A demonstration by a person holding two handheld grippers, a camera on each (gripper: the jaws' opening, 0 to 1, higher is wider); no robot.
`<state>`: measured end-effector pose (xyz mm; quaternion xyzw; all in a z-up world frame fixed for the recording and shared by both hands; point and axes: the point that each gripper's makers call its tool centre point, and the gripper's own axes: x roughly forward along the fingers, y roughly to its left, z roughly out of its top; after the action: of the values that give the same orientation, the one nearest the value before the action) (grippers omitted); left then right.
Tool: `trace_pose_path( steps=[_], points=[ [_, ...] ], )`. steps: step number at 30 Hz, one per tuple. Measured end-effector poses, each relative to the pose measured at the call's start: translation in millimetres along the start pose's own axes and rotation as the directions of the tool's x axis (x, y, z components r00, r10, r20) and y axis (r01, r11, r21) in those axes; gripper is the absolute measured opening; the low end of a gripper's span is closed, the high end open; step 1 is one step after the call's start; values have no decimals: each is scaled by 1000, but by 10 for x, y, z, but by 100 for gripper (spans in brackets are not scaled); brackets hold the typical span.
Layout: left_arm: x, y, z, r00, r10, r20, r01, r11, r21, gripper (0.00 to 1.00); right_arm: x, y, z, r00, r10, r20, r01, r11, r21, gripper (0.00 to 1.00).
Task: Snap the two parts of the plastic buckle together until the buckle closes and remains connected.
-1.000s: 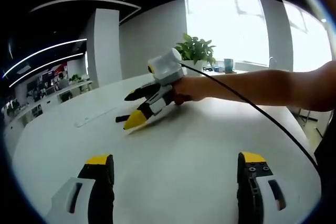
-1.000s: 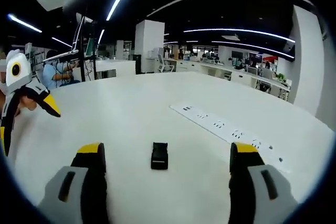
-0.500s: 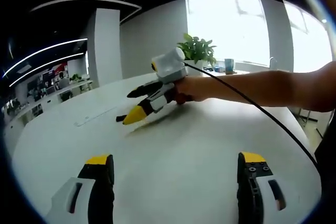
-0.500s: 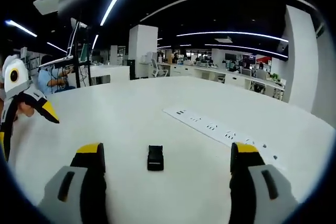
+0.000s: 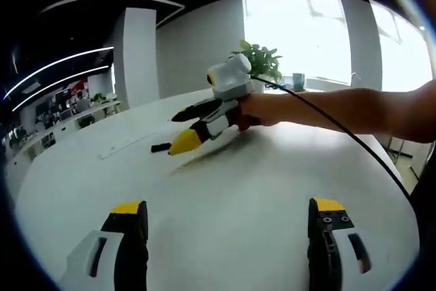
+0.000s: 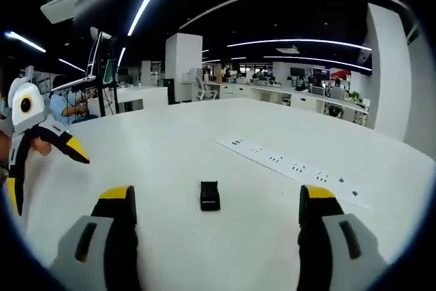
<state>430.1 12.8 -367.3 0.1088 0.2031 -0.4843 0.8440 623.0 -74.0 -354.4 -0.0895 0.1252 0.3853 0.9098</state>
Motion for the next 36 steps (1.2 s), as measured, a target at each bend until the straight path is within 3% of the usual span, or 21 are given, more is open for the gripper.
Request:
trace_pose_path(
  steps=[36],
  points=[
    [2, -36, -38, 1000, -14, -19, 15, 1000, 12, 100, -192, 108, -59, 1000, 0, 0, 0, 999, 38, 100]
  ],
)
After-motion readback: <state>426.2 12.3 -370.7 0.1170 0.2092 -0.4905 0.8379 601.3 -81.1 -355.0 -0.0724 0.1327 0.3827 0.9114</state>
